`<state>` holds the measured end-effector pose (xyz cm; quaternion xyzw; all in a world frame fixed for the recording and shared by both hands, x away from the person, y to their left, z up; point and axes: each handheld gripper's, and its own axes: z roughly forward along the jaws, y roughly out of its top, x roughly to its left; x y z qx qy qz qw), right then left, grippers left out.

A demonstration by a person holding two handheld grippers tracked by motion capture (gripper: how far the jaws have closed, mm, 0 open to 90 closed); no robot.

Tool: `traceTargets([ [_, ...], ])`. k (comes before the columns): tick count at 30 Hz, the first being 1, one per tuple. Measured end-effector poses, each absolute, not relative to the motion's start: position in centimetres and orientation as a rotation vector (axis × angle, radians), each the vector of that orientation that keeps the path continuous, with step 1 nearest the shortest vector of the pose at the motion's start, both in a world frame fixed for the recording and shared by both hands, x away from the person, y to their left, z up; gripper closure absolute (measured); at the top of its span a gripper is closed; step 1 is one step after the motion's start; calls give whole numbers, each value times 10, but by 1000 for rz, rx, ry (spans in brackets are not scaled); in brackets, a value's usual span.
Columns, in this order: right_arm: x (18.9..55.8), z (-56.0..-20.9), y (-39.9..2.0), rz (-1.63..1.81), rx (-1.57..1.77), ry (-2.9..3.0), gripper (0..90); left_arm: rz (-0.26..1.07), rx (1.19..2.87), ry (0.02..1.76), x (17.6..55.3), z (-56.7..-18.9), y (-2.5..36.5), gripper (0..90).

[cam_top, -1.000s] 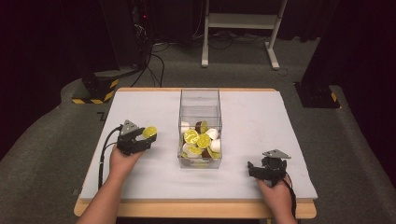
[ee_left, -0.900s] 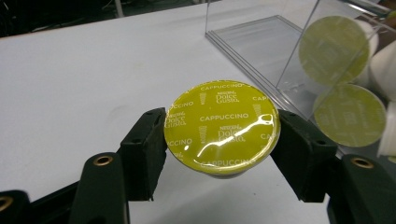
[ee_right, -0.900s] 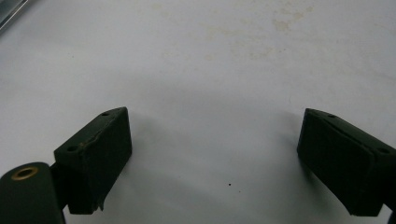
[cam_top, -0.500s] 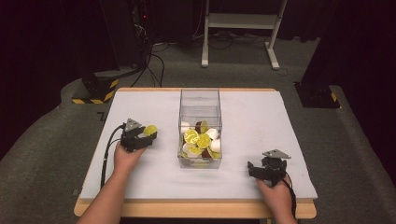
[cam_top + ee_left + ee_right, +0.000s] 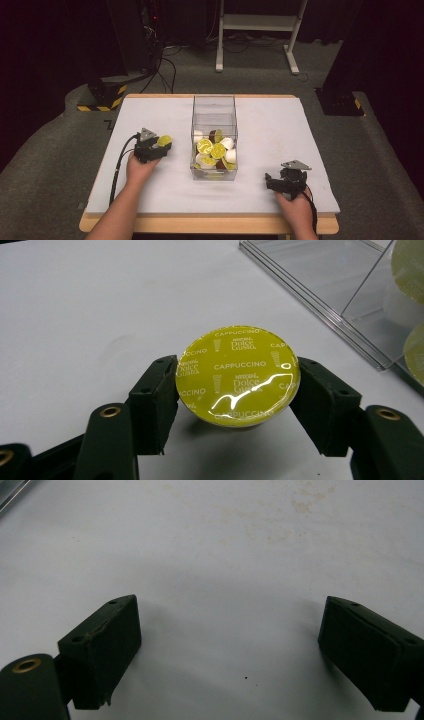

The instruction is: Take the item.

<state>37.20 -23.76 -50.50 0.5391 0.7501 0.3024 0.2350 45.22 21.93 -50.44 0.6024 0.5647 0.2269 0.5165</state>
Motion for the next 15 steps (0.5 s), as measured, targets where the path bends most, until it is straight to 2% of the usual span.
traceTargets([
  [10,372,-505,-238,830,1479,2058,101,543,1461,1356,453,-508,217,374],
  [12,372,-505,-238,830,1479,2058,101,536,1459,1362,453,-507,216,325],
  [15,372,-505,-238,830,1479,2058,101,527,1471,1354,451,-506,216,298],
])
